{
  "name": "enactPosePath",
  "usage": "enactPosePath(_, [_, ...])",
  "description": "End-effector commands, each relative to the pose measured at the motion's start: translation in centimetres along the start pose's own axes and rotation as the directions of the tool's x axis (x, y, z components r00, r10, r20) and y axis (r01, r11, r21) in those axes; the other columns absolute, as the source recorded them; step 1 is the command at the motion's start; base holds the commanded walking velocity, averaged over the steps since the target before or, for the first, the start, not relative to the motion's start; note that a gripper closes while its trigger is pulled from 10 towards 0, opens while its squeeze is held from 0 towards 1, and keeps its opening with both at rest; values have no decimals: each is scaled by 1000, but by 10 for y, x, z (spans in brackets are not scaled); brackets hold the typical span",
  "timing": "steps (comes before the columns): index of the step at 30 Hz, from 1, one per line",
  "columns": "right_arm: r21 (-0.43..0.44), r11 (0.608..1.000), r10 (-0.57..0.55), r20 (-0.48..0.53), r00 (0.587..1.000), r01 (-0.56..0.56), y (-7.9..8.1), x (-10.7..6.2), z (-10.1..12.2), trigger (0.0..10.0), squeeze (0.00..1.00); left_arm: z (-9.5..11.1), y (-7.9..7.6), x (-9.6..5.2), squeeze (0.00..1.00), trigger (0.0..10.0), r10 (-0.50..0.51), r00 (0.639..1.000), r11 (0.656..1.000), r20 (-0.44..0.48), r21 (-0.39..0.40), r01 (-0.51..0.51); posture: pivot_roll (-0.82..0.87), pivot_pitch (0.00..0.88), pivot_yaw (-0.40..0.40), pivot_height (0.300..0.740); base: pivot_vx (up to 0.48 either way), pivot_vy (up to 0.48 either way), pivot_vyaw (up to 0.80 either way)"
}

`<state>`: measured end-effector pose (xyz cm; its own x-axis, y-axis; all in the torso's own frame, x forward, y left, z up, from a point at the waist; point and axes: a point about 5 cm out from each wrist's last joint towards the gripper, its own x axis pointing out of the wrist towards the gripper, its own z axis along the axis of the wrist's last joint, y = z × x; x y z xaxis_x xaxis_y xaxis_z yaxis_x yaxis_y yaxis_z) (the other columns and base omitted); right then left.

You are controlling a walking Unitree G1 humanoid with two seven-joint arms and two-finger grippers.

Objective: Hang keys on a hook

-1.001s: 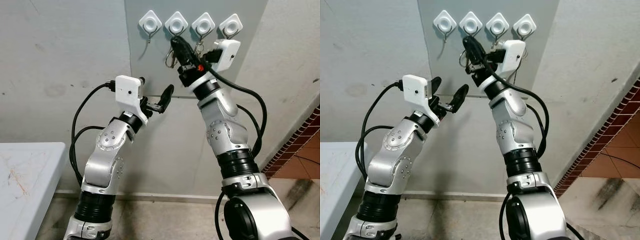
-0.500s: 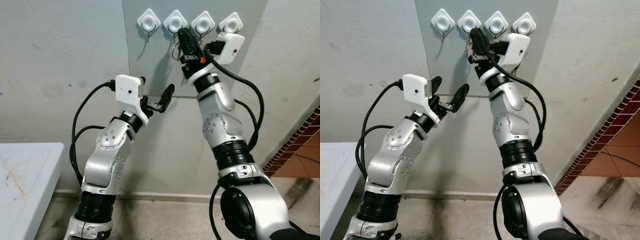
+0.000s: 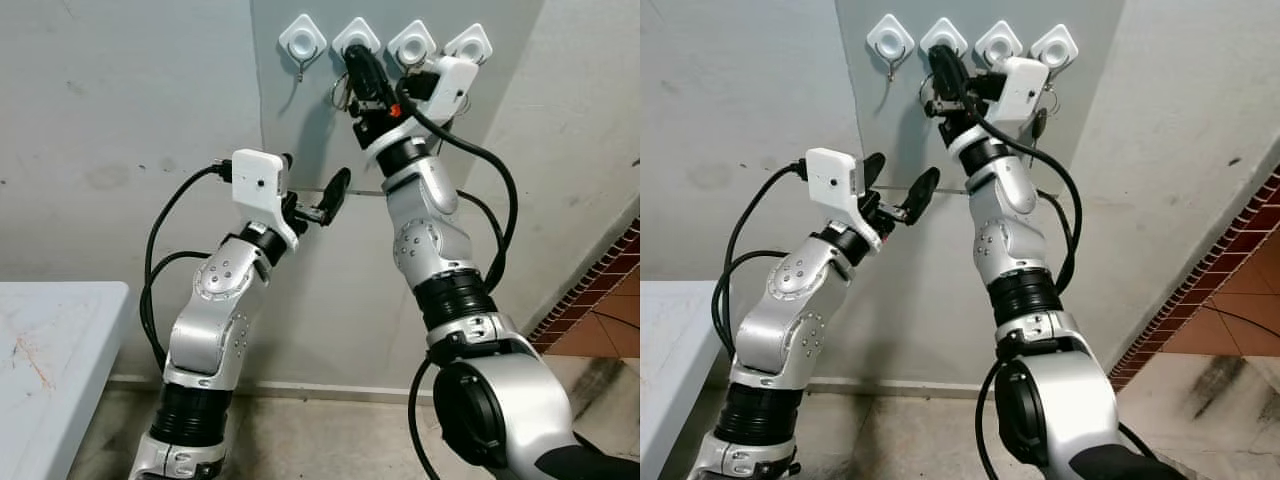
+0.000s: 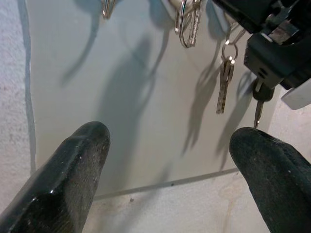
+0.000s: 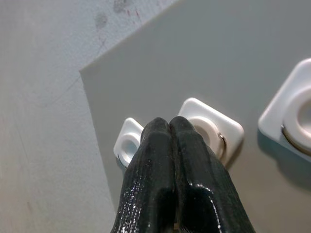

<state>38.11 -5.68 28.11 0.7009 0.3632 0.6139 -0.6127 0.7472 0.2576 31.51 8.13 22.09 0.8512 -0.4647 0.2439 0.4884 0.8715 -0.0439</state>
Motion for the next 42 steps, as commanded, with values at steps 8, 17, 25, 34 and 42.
enactPosePath(8, [-7,999,40,40,998,-39,3,5,7,10000,0,4,-5,1,0,10000,-28,1000,1000,8,7,27,30,0,-38,740,0,0,0])
enactPosePath(17, [-10,999,43,39,998,-43,-2,9,11,10000,0,5,-4,1,0,10000,-26,1000,1000,5,7,26,32,0,-36,740,0,0,0])
enactPosePath(25, [-30,999,-15,60,998,17,-12,9,16,10000,0,5,-3,-1,0,10000,-18,1000,1000,2,4,18,33,0,-35,740,0,0,0])
enactPosePath(34, [-15,1000,6,43,999,-5,-14,10,14,10000,0,5,-3,0,0,10000,-20,1000,1000,5,0,20,29,0,-31,740,0,0,0])
enactPosePath(42, [-10,999,34,21,999,-34,-16,14,15,10000,0,6,-3,0,0,10000,-16,1000,1000,6,-2,17,34,0,-34,740,0,0,0])
